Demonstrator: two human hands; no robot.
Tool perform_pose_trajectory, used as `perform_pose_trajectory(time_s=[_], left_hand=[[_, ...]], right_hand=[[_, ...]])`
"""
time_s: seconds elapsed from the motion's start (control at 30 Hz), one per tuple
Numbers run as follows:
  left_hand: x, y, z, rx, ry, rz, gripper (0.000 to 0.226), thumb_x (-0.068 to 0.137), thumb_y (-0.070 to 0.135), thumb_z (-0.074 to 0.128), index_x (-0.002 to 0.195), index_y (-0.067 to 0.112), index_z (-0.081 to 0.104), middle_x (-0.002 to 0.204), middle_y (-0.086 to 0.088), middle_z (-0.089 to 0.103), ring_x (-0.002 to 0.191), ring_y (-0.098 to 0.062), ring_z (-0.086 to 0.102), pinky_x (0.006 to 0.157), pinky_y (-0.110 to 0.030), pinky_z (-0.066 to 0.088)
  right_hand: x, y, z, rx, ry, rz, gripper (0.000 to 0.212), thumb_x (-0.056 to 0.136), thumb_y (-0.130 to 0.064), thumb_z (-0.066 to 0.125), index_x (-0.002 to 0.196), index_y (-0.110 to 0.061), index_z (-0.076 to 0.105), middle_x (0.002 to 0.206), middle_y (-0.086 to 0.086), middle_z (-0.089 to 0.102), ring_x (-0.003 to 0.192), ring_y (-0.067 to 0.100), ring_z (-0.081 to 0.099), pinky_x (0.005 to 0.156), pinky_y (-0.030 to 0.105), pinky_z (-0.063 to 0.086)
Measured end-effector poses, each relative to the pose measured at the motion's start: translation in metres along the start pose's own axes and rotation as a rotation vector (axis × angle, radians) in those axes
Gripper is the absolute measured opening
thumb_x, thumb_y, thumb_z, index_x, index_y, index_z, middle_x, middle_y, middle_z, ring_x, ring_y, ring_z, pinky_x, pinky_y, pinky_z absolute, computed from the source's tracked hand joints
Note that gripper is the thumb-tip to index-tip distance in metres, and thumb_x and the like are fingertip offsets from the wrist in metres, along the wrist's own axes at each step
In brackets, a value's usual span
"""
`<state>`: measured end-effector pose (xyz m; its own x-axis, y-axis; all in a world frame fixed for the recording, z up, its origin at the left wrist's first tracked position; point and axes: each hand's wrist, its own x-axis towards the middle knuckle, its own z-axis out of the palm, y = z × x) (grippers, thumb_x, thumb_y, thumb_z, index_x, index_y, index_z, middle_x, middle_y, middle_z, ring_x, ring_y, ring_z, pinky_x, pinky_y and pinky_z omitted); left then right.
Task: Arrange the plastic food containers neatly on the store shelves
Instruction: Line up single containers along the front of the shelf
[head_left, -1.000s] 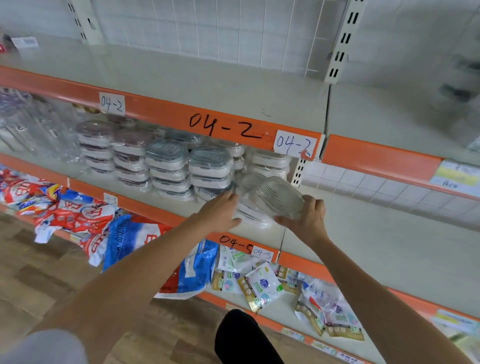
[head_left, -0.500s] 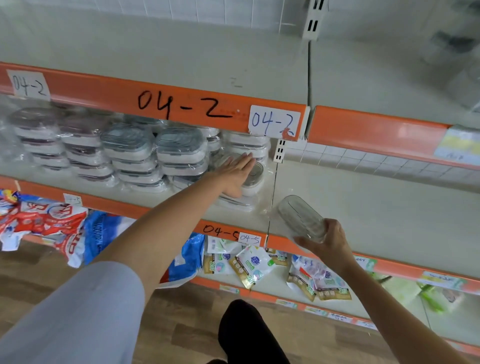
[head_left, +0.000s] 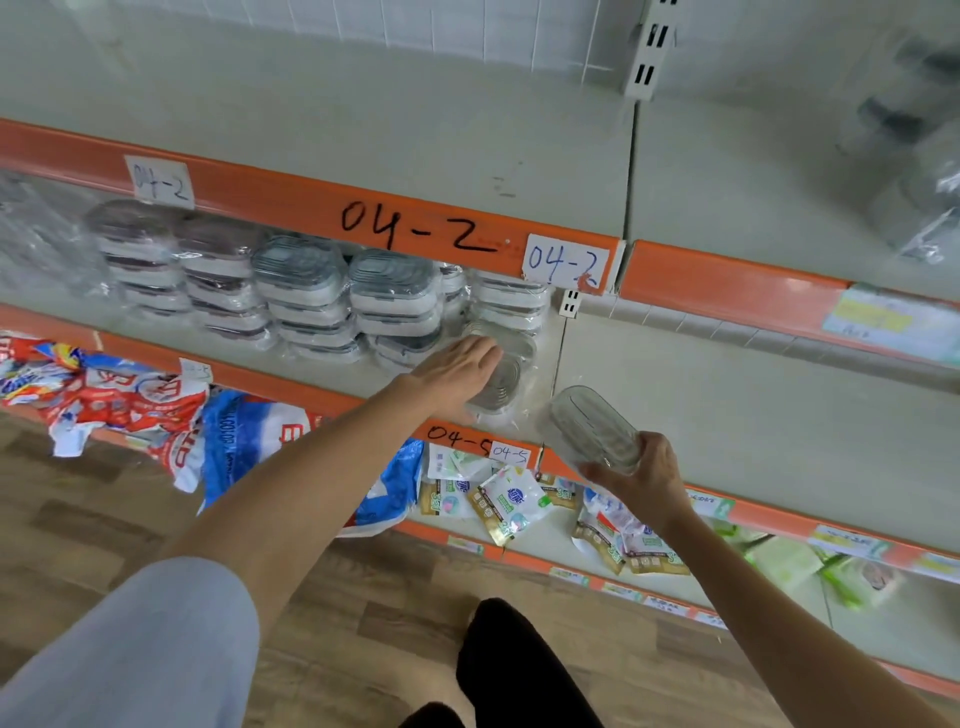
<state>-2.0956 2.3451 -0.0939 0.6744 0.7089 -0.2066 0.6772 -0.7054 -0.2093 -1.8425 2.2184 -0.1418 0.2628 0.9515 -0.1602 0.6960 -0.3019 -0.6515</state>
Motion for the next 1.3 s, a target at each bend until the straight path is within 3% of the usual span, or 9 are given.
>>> perform_pose_trajectory(time_s=[0.2, 0.37, 0.6, 0.7, 0.83, 1.0, 1.1, 1.2, 1.3], left_hand=[[-0.091, 0.001, -0.028, -0.199, 0.006, -0.09, 0.103, 0.073, 0.051, 0.073, 0.143, 0.0, 0.018, 0.142, -0.013, 0.025, 0.133, -0.026, 0.026, 0.116, -0.03, 0.016], [-0.161, 0.002, -0.066, -0.339, 0.033, -0.219, 0.107, 0.068, 0.053, 0.076, 0.144, 0.006, 0.017, 0.14, -0.009, 0.023, 0.127, -0.028, 0.027, 0.112, -0.037, 0.026], [-0.191, -0.012, -0.135, -0.377, 0.409, -0.322, 0.104, 0.065, 0.049, 0.078, 0.142, 0.005, 0.025, 0.139, -0.012, 0.026, 0.125, -0.028, 0.03, 0.107, -0.046, 0.033], [-0.178, -0.017, -0.164, -0.399, 0.577, -0.349, 0.1, 0.063, 0.045, 0.081, 0.14, 0.003, 0.032, 0.137, -0.014, 0.033, 0.124, -0.033, 0.032, 0.106, -0.046, 0.03], [-0.147, -0.022, -0.195, -0.413, 0.755, -0.374, 0.09, 0.061, 0.047, 0.081, 0.132, 0.007, 0.041, 0.132, -0.012, 0.043, 0.112, -0.035, 0.042, 0.093, -0.046, 0.041], [-0.097, -0.033, -0.214, -0.512, 0.65, -0.36, 0.088, 0.061, 0.069, 0.065, 0.127, 0.02, 0.034, 0.129, 0.001, 0.041, 0.113, -0.025, 0.037, 0.09, -0.039, 0.038], [-0.061, -0.047, -0.217, -0.555, 0.56, -0.411, 0.087, 0.065, 0.058, 0.075, 0.128, 0.015, 0.033, 0.128, -0.004, 0.037, 0.114, -0.024, 0.038, 0.093, -0.04, 0.039], [-0.032, -0.061, -0.223, -0.651, 0.578, -0.456, 0.082, 0.066, 0.05, 0.08, 0.123, 0.01, 0.036, 0.119, -0.004, 0.037, 0.113, -0.021, 0.041, 0.09, -0.03, 0.037], [-0.009, -0.071, -0.237, -0.756, 0.646, -0.434, 0.079, 0.067, 0.049, 0.08, 0.121, 0.011, 0.038, 0.117, 0.003, 0.038, 0.109, -0.014, 0.041, 0.087, -0.025, 0.033]], right_hand=[[-0.056, -0.056, -0.02, -0.017, -0.046, -0.162, 0.082, 0.063, -0.043, 0.084, 0.121, -0.003, 0.042, 0.111, 0.006, 0.043, 0.102, 0.022, 0.042, 0.081, 0.027, 0.038], [-0.101, -0.108, -0.05, 0.015, -0.013, -0.355, 0.08, 0.065, -0.038, 0.085, 0.122, -0.002, 0.041, 0.109, 0.001, 0.039, 0.103, 0.019, 0.04, 0.082, 0.021, 0.033], [-0.117, -0.165, -0.116, 0.014, 0.199, -0.621, 0.086, 0.061, -0.037, 0.086, 0.126, -0.001, 0.042, 0.114, 0.003, 0.042, 0.105, 0.015, 0.038, 0.087, 0.024, 0.034], [-0.105, -0.17, -0.145, 0.029, 0.313, -0.587, 0.086, 0.064, -0.039, 0.084, 0.129, -0.002, 0.041, 0.117, 0.007, 0.042, 0.105, 0.015, 0.037, 0.088, 0.025, 0.033], [-0.068, -0.175, -0.174, 0.104, 0.375, -0.429, 0.086, 0.065, -0.037, 0.084, 0.13, -0.004, 0.04, 0.122, 0.013, 0.038, 0.112, 0.023, 0.041, 0.089, 0.022, 0.033], [-0.007, -0.178, -0.199, -0.026, 0.241, -0.258, 0.09, 0.069, -0.039, 0.081, 0.139, -0.005, 0.036, 0.133, 0.017, 0.038, 0.126, 0.032, 0.039, 0.107, 0.034, 0.03], [0.029, -0.176, -0.209, -0.024, 0.106, -0.286, 0.09, 0.072, -0.036, 0.079, 0.143, -0.008, 0.031, 0.137, 0.014, 0.036, 0.128, 0.03, 0.038, 0.105, 0.029, 0.029], [0.062, -0.175, -0.215, -0.031, 0.031, -0.358, 0.091, 0.074, -0.027, 0.079, 0.146, -0.008, 0.027, 0.138, 0.015, 0.031, 0.132, 0.028, 0.03, 0.106, 0.019, 0.019], [0.094, -0.175, -0.223, 0.009, -0.031, -0.35, 0.096, 0.074, -0.024, 0.079, 0.149, -0.013, 0.02, 0.143, 0.015, 0.025, 0.134, 0.027, 0.03, 0.111, 0.025, 0.021]])
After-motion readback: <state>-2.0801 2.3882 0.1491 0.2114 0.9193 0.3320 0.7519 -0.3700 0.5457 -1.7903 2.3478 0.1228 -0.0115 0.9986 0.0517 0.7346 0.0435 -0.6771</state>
